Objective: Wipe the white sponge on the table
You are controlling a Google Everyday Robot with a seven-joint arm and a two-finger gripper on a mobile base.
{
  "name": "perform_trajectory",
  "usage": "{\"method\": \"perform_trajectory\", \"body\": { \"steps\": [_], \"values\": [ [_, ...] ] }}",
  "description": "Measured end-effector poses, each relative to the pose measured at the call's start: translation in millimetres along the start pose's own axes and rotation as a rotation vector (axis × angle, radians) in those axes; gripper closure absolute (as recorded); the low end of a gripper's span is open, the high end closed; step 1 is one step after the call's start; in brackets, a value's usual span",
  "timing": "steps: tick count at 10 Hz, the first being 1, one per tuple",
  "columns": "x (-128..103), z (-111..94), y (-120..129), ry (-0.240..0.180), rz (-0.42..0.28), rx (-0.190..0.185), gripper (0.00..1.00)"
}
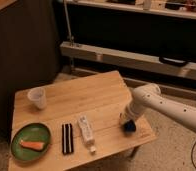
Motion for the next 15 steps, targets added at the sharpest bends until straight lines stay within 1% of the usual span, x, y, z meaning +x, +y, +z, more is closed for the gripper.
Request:
{"method": "perform_trajectory", "body": {
  "steps": [1,3,4,5,7,9,11,13,15],
  "values": [
    [-8,-2,-3,-0.002,-0.002,0.011,0.74],
    [-18,0,-19,-0.005,-0.018,0.040,0.74],
    [-27,3,-30,-0.007,-0.028,0.060,0.74],
    [-32,7,-48,-0.010,-0.046,0.080,0.74],
    [-41,12,-74,-0.017,-0.079,0.102,0.74],
    [-42,16,-88,-0.021,-0.110,0.106,0.74],
    [-40,24,-99,-0.027,-0.145,0.091,0.74],
    [-35,34,-115,-0.032,-0.184,0.084,0.74],
    [-28,39,-123,-0.028,-0.203,0.084,0.74]
  ]
}}
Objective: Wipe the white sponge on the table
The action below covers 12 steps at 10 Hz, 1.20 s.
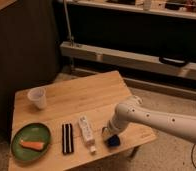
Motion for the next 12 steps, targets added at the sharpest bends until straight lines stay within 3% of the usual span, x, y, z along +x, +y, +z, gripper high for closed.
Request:
{"method": "perform_trajectory", "body": {
  "steps": [5,9,12],
  "values": [
    [43,15,-10,0.030,-0.044,-0.008,0.74],
    [81,21,12,0.047,-0.044,-0.060,0.74],
    [82,21,13,0.048,-0.048,-0.062,0.74]
  ]
}}
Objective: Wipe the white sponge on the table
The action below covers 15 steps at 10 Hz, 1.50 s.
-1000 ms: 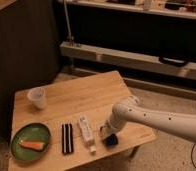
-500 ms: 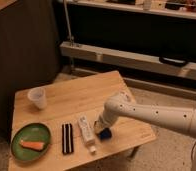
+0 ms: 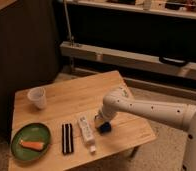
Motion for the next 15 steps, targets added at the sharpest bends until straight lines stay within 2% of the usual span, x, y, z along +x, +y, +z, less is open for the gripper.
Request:
{"method": "perform_trajectory", "body": {
  "steps": [2,15],
  "values": [
    [4.1,0.1,10.0,0.002,0.011,-0.024,0.74],
    [5.1,-2.7,12.4,0.002,0.023,-0.022,0.74]
  ]
}}
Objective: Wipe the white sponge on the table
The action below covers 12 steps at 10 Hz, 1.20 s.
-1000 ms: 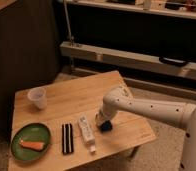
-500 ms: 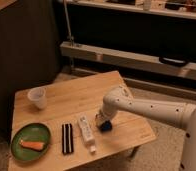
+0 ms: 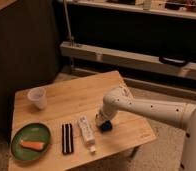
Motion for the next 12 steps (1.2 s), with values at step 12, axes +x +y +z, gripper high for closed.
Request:
{"method": "perform_trajectory", "body": {
  "steps": [12],
  "values": [
    [43,-140,108,0.033,0.144,-0.031,0.74]
  ]
}}
